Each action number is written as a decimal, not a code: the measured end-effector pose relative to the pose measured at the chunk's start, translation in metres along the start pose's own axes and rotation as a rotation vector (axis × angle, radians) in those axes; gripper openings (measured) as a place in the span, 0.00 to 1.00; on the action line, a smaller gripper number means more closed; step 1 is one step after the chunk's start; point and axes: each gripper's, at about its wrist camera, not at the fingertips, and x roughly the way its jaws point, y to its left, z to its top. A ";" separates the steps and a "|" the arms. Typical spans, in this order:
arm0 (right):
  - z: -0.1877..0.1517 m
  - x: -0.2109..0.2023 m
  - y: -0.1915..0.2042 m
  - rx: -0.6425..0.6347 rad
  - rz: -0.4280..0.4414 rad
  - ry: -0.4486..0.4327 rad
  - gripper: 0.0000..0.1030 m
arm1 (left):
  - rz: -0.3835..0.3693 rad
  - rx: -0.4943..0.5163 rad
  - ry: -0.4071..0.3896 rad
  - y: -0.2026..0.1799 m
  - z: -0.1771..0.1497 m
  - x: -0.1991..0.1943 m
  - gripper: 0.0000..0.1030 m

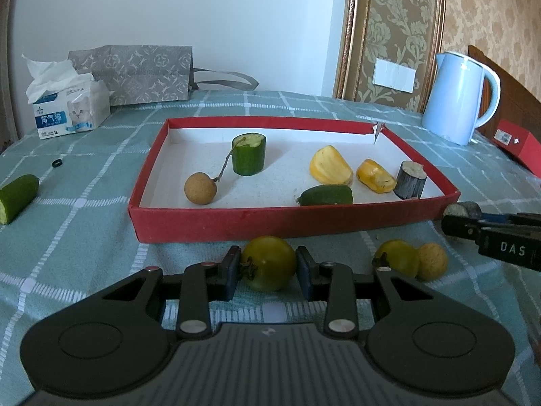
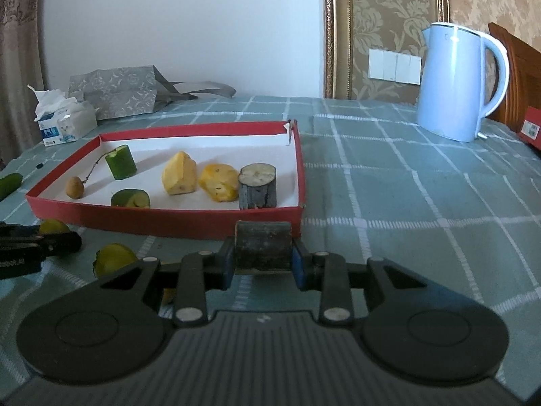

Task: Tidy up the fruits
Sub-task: 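Grasp the second dark log with the right tool while the left tool holds the citrus, then lower the green citrus into the tray and open the left tool while the right tool lifts the log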

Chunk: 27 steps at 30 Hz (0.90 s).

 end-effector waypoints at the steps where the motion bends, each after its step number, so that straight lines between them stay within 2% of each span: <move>1: 0.000 -0.001 0.000 0.000 0.003 -0.002 0.30 | 0.005 0.005 0.001 -0.001 0.000 0.000 0.33; 5: -0.001 -0.001 0.002 -0.006 0.006 0.002 0.30 | 0.014 0.014 0.007 -0.003 0.004 -0.003 0.33; 9: -0.001 0.001 0.001 0.000 0.014 0.014 0.30 | 0.003 0.008 -0.031 0.000 0.016 -0.012 0.33; 14: -0.002 0.002 0.001 0.002 0.017 0.023 0.30 | 0.027 -0.008 -0.079 0.005 0.039 -0.011 0.33; 19: -0.002 0.004 0.002 0.000 0.017 0.030 0.30 | 0.057 -0.024 -0.072 0.009 0.051 0.010 0.33; 27: -0.004 0.006 0.002 -0.002 0.020 0.044 0.30 | 0.053 -0.041 -0.031 0.014 0.057 0.037 0.33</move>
